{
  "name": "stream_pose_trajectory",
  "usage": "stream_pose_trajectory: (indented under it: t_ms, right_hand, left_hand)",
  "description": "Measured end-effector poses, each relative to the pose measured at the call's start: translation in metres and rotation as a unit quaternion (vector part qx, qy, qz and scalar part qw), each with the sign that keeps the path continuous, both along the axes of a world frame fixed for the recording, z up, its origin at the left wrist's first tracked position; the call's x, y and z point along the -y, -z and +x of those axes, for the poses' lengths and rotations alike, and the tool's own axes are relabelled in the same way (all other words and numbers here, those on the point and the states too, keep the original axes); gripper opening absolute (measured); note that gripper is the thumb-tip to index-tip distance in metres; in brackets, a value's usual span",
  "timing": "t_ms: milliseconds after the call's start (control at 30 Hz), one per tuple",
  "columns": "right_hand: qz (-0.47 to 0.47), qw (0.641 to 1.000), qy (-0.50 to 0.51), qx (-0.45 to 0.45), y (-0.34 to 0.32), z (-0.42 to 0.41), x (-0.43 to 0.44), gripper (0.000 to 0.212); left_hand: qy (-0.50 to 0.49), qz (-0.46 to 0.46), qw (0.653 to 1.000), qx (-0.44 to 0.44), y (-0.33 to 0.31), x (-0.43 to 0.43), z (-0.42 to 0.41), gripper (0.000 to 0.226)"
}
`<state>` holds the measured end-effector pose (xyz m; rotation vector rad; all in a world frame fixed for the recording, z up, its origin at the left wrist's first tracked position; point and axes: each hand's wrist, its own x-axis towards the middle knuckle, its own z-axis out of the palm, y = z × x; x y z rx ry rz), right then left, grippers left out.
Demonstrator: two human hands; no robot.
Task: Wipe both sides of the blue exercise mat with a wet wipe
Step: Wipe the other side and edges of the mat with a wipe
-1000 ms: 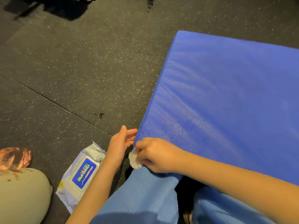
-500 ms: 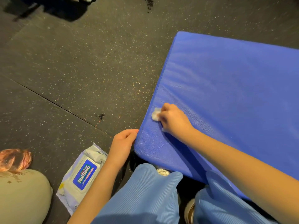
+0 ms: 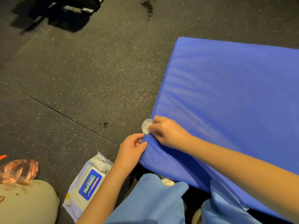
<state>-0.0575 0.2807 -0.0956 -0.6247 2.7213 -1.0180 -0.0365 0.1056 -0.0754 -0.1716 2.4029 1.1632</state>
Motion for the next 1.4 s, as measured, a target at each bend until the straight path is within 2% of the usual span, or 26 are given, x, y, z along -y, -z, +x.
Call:
stream_pose_trajectory:
  t_ms: [67, 133, 167, 233, 267, 367, 433, 500, 633, 667, 767, 800, 833, 900, 967, 1000, 1067, 1133, 1167, 1200, 1267, 1333, 1400]
  right_hand:
    - [0.020, 0.999, -0.025, 0.029, 0.000, -0.008, -0.008, 0.024]
    - [0.062, 0.994, 0.063, 0.061, 0.008, -0.032, -0.023, 0.040]
    - [0.091, 0.988, 0.111, 0.062, 0.011, -0.040, -0.029, 0.037]
    - [0.108, 0.980, 0.159, 0.043, 0.015, -0.042, -0.030, 0.017]
    - [0.091, 0.984, 0.145, 0.038, 0.014, -0.036, -0.028, 0.017]
    - [0.038, 0.998, 0.017, 0.046, 0.002, -0.015, -0.025, 0.032]
    - [0.063, 0.996, -0.041, 0.057, -0.003, -0.021, -0.033, 0.031]
    - [0.106, 0.993, -0.021, 0.048, 0.002, -0.040, -0.041, 0.025]
    - [0.120, 0.981, 0.151, 0.026, 0.023, -0.068, -0.049, 0.013]
    - [0.104, 0.984, 0.146, 0.019, 0.024, -0.064, -0.046, 0.012]
    - [0.047, 0.999, 0.013, -0.007, 0.022, -0.042, -0.045, 0.026]
    - [0.043, 0.999, -0.006, -0.012, 0.022, -0.044, -0.052, 0.024]
    - [0.049, 0.999, 0.010, -0.011, 0.024, -0.053, -0.060, 0.019]
    - [0.100, 0.987, 0.122, -0.011, 0.034, -0.078, -0.078, 0.009]
    - [0.122, 0.970, 0.209, -0.005, 0.042, -0.089, -0.084, 0.009]
    - [0.096, 0.975, 0.201, -0.008, 0.043, -0.086, -0.078, 0.007]
    - [0.045, 0.995, 0.088, -0.008, 0.042, -0.069, -0.059, 0.005]
    - [0.032, 0.999, -0.032, 0.020, 0.038, -0.061, -0.056, 0.008]
    - [0.040, 0.997, -0.050, 0.037, 0.032, -0.068, -0.061, 0.013]
    - [0.050, 0.996, -0.039, 0.057, 0.028, -0.081, -0.067, 0.023]
    - [0.061, 0.995, 0.051, 0.054, 0.037, -0.108, -0.077, 0.039]
    - [0.074, 0.987, 0.140, 0.020, 0.046, -0.119, -0.071, 0.031]
    - [0.059, 0.995, 0.081, 0.010, 0.054, -0.105, -0.051, 0.019]
  left_hand:
    - [0.010, -0.005, 1.000, -0.008, 0.000, -0.003, -0.006, 0.031]
    - [0.031, 0.001, 0.999, -0.031, -0.002, -0.011, -0.012, 0.035]
    - [0.052, -0.001, 0.998, -0.046, -0.002, -0.015, -0.015, 0.036]
    - [0.105, -0.026, 0.992, -0.069, -0.001, -0.021, -0.017, 0.036]
    - [0.123, -0.043, 0.989, -0.075, 0.000, -0.023, -0.016, 0.037]
    - [0.145, -0.079, 0.982, -0.086, 0.006, -0.023, -0.013, 0.040]
    - [0.154, -0.091, 0.979, -0.094, 0.008, -0.023, -0.013, 0.041]
    - [0.163, -0.098, 0.977, -0.100, 0.008, -0.024, -0.016, 0.039]
    - [0.208, -0.110, 0.965, -0.115, 0.009, -0.024, -0.026, 0.046]
    - [0.227, -0.123, 0.959, -0.121, 0.009, -0.024, -0.029, 0.050]
    - [0.266, -0.149, 0.944, -0.122, 0.012, -0.027, -0.035, 0.053]
    - [0.271, -0.148, 0.944, -0.120, 0.013, -0.029, -0.036, 0.053]
    - [0.271, -0.146, 0.944, -0.119, 0.015, -0.030, -0.037, 0.053]
    - [0.268, -0.142, 0.946, -0.118, 0.018, -0.031, -0.035, 0.052]
    - [0.264, -0.147, 0.946, -0.121, 0.020, -0.033, -0.034, 0.050]
    - [0.265, -0.154, 0.944, -0.122, 0.020, -0.033, -0.033, 0.050]
    - [0.270, -0.165, 0.941, -0.120, 0.019, -0.035, -0.033, 0.057]
    - [0.273, -0.167, 0.940, -0.120, 0.021, -0.036, -0.034, 0.073]
    - [0.275, -0.171, 0.938, -0.120, 0.023, -0.035, -0.034, 0.076]
    - [0.277, -0.173, 0.937, -0.120, 0.024, -0.035, -0.035, 0.075]
    - [0.280, -0.172, 0.936, -0.121, 0.024, -0.036, -0.036, 0.065]
    - [0.282, -0.177, 0.935, -0.122, 0.023, -0.038, -0.039, 0.056]
    - [0.277, -0.176, 0.934, -0.139, 0.024, -0.039, -0.046, 0.059]
